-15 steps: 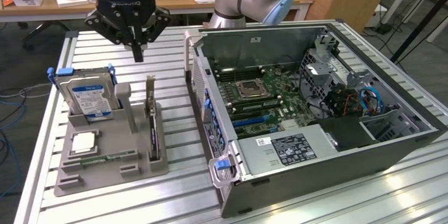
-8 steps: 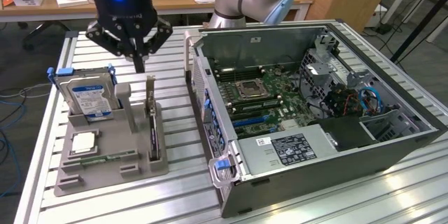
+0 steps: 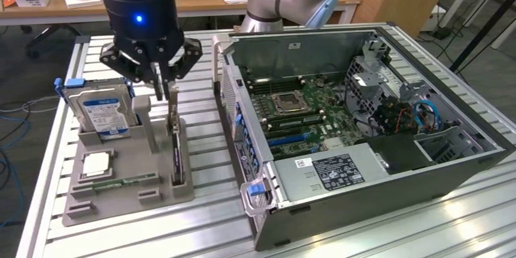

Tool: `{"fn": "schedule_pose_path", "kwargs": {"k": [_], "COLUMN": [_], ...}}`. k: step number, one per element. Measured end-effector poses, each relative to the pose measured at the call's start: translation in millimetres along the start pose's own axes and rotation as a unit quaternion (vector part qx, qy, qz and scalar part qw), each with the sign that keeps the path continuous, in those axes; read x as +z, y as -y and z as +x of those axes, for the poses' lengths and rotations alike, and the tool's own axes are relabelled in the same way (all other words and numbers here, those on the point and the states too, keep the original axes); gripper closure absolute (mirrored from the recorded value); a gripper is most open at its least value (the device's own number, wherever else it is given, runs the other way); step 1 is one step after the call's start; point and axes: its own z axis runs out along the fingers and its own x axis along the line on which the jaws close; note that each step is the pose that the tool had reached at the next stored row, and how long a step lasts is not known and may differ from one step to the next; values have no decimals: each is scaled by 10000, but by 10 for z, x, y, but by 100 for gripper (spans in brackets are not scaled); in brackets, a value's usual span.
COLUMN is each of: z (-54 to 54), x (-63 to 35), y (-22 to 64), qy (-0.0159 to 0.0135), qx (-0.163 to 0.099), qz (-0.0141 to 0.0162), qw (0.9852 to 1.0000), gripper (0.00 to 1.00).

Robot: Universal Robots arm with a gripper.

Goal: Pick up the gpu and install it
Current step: 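Reach for the gpu, then pick up the gpu and move the gpu toward the slot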

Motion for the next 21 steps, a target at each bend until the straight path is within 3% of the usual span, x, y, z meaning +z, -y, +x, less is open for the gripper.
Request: {"fn": "schedule_pose_path", "kwargs": {"k": [4, 5, 7, 9, 10, 21], "z": [-8, -10, -14, -16, -16, -30], "x": [73, 91, 127, 164, 182, 377], "y": [13, 15, 22, 27, 30, 149], "qy": [0, 1, 0, 0, 0, 1], "qx": [0, 0, 0, 0, 0, -6], "qz": [0, 0, 0, 0, 0, -1], "qw": [10000, 10000, 10000, 10000, 10000, 10000], "gripper": [65, 65, 53, 53, 47, 47]}}
